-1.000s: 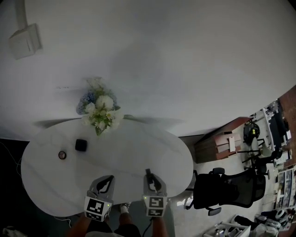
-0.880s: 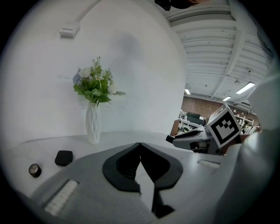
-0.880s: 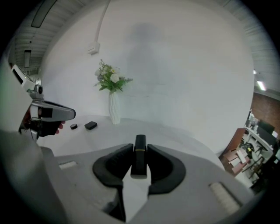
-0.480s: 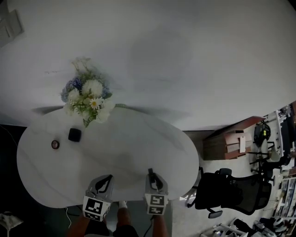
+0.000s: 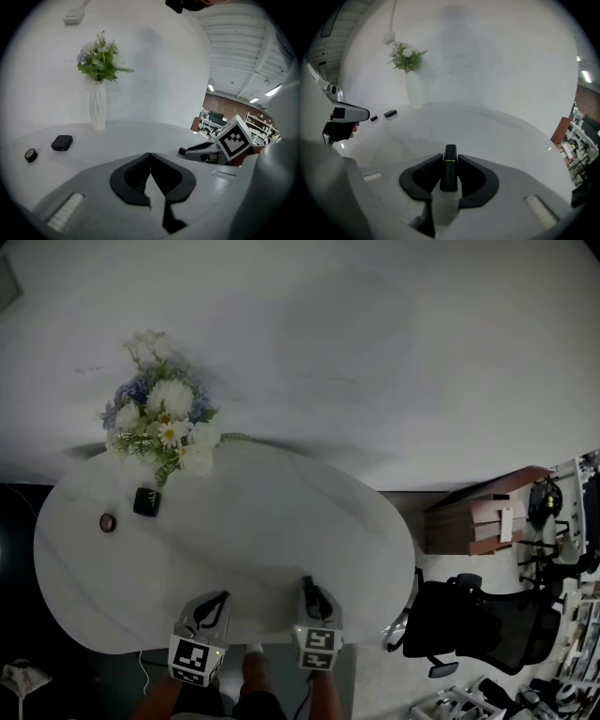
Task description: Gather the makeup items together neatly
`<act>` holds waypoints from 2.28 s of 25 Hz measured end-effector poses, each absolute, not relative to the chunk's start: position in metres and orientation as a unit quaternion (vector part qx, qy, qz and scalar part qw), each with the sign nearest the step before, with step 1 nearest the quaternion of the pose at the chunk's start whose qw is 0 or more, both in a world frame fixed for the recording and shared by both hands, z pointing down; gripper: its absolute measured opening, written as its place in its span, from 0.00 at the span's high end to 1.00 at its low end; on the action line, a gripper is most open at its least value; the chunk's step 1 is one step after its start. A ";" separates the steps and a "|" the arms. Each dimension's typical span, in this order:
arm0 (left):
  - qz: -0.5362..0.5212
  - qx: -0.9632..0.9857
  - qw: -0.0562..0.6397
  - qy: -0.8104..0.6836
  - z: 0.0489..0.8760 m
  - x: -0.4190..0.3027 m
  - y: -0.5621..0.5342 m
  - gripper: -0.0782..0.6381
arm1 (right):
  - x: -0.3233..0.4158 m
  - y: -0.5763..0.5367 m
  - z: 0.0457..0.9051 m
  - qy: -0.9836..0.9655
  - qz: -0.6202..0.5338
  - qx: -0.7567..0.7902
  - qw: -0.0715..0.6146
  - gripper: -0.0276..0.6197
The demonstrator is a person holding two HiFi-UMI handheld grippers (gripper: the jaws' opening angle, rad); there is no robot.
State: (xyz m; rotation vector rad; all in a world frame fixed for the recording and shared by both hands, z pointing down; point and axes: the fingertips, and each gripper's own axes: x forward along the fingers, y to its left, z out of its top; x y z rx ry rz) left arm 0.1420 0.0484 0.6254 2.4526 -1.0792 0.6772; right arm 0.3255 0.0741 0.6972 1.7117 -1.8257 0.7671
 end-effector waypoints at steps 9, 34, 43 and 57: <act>0.247 0.872 0.187 -0.378 0.632 0.145 0.050 0.88 | 0.326 0.076 0.707 -0.664 0.282 0.631 0.285 0.79; 0.235 0.874 0.175 -0.387 0.611 0.140 0.057 0.88 | 0.333 0.072 0.682 -0.664 0.274 0.652 0.243 0.59; 0.193 0.883 0.139 -0.406 0.554 0.138 0.036 0.88 | 0.320 0.054 0.609 -0.698 0.217 0.652 0.204 0.59; 0.110 0.873 0.050 -0.472 0.419 0.089 -0.005 0.88 | 0.249 0.013 0.443 -0.773 0.071 0.618 0.122 0.79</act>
